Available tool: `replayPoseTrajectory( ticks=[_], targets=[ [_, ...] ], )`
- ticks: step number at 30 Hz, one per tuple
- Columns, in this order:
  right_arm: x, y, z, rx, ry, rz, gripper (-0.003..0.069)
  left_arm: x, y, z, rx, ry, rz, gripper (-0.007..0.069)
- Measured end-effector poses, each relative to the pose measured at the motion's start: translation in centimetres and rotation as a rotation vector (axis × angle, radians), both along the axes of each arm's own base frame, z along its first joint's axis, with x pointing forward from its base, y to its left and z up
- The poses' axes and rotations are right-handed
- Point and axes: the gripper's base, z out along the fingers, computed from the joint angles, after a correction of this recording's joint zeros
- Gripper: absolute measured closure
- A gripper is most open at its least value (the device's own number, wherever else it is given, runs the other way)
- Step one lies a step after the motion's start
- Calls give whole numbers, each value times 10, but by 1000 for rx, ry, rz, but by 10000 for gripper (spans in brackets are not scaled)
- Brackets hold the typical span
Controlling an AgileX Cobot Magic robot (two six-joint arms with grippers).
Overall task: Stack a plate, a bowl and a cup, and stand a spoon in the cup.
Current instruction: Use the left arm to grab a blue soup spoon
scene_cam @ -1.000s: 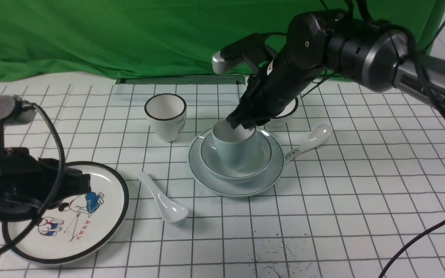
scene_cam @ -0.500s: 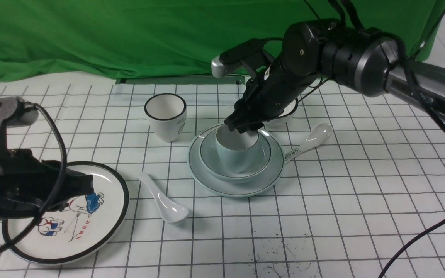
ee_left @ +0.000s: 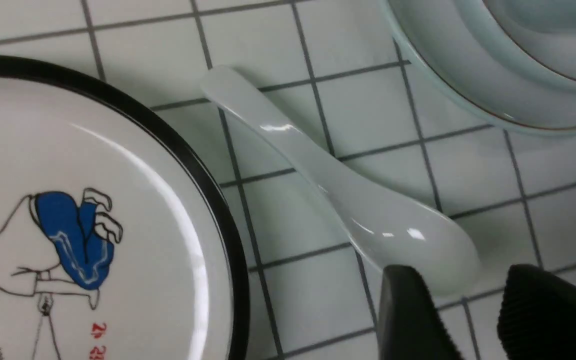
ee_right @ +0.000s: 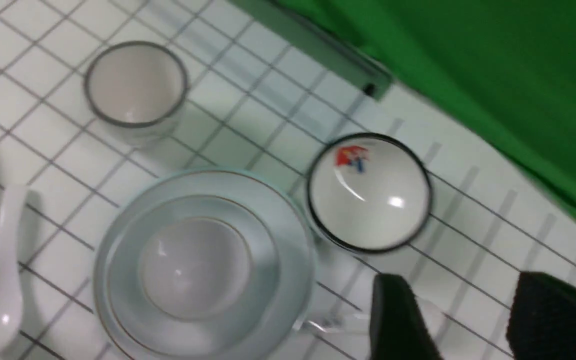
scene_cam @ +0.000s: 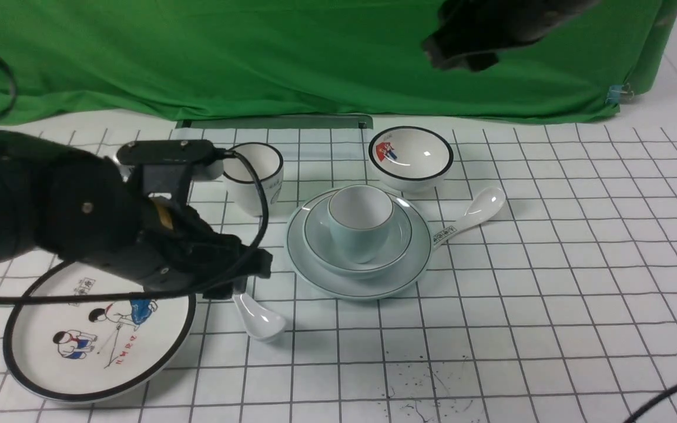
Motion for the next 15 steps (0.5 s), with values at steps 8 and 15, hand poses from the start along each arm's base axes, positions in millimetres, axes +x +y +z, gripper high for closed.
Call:
replayPoseTrajectory(
  ticks=[8,15],
  targets=[
    [-88,-65,11,-20,-37,-150,312,42,-13,-31,33,73,83,74],
    [-141,-97,-14,0,-44,-182,312,57,-19,-59,41,149,143,139]
  ],
)
